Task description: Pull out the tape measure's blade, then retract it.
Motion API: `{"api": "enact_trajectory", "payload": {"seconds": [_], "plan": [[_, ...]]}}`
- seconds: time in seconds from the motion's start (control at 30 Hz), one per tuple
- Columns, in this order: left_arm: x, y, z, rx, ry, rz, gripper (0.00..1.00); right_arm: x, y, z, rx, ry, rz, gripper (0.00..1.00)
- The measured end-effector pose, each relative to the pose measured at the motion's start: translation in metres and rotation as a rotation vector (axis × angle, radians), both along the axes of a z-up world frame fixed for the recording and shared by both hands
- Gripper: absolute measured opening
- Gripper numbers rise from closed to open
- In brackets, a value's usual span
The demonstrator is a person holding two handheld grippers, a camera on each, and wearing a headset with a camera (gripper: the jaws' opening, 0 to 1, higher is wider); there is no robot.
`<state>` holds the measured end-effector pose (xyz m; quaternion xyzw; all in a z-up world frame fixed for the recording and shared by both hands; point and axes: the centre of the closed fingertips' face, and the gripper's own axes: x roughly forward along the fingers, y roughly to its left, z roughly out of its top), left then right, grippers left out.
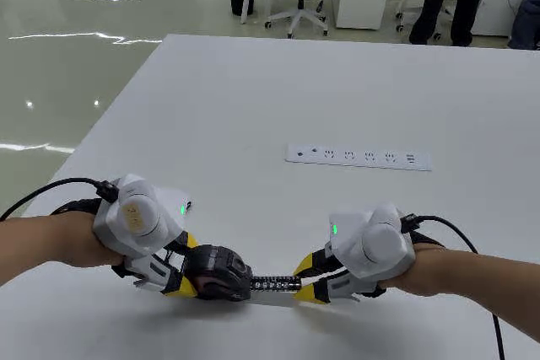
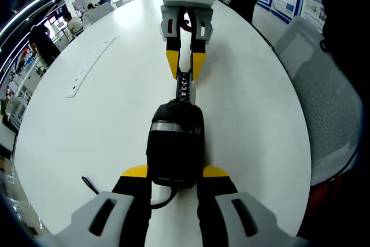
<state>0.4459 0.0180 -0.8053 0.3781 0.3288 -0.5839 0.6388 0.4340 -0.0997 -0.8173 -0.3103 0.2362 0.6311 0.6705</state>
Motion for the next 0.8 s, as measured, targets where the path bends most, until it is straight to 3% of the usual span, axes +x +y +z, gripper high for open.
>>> {"api": "enact_trajectory", "payload": {"seconds": [0.8], "plan": [[0.001, -0.003, -0.001, 0.011, 0.002, -0.007, 0.25, -0.001, -0.016, -0.005, -0.020, 0.006, -0.004, 0.13]]}}
